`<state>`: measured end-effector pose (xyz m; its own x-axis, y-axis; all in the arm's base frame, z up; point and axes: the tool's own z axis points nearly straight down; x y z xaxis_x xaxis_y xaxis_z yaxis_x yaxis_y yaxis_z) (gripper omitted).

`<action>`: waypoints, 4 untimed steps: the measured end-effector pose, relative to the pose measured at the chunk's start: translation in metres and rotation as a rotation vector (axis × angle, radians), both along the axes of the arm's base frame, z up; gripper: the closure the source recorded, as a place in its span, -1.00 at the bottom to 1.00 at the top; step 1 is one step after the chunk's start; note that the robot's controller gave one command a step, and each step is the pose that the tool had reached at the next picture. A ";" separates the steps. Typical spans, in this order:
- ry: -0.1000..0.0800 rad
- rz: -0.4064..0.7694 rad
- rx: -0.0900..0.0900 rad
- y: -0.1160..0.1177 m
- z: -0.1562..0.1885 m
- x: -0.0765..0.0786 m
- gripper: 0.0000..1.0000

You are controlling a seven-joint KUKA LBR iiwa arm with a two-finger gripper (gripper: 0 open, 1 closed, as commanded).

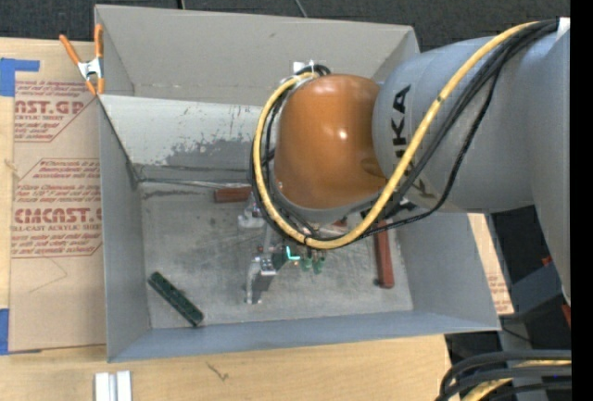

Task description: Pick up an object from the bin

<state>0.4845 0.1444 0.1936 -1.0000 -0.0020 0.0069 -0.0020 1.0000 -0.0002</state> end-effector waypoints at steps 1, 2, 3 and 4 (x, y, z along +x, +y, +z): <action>-0.007 -0.002 0.001 -0.001 0.003 0.002 -1.00; -0.013 0.065 0.003 -0.028 -0.038 0.006 -1.00; -0.010 0.288 0.002 -0.078 -0.114 0.027 1.00; -0.010 0.288 0.002 -0.078 -0.114 0.027 1.00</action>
Offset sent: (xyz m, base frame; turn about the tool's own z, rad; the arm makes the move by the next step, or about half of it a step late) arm 0.0095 -0.0712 -0.0975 -0.1431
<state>0.5111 0.0664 0.0796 -0.9583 -0.2859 -0.0031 -0.2859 0.9583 0.0005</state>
